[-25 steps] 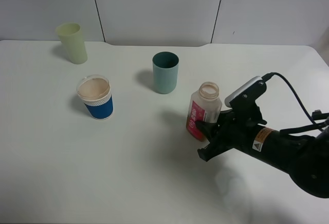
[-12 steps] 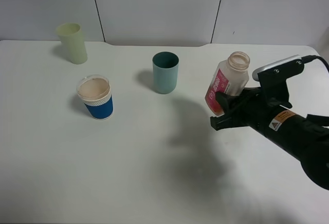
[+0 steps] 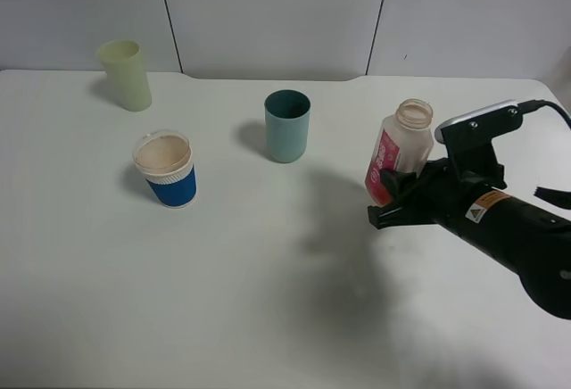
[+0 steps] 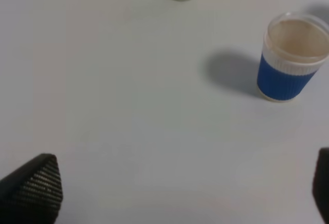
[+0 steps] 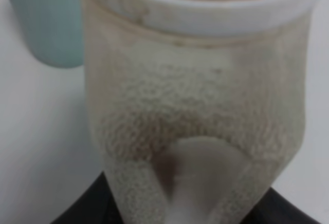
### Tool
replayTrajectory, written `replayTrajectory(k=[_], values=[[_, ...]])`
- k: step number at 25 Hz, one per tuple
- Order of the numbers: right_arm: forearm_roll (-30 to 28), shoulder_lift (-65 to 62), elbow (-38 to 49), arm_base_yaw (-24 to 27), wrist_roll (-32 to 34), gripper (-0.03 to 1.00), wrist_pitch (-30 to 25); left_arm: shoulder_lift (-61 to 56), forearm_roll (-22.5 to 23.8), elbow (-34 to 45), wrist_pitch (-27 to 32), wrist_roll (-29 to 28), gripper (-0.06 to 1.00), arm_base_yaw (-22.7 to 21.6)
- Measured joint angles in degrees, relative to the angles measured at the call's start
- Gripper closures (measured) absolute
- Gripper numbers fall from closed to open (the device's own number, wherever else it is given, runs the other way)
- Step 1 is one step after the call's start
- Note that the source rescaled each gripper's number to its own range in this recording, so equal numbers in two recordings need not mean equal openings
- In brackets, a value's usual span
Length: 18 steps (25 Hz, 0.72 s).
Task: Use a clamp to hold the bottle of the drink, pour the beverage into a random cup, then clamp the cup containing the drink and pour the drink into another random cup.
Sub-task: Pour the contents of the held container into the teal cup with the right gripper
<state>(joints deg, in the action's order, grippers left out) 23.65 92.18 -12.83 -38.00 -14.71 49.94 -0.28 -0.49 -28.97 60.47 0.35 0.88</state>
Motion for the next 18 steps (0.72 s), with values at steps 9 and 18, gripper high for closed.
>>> replayTrajectory(k=[9,18], values=[[0.00,-0.43,-2.46,0.00,-0.52,0.97,-4.09,0.00,0.00,0.00,0.00,0.00,-0.05,0.00],[3.14,-7.13,-2.65,0.00,-6.17,0.97,-10.36,0.00,0.00,0.00,0.00,0.00,-0.05,0.00]])
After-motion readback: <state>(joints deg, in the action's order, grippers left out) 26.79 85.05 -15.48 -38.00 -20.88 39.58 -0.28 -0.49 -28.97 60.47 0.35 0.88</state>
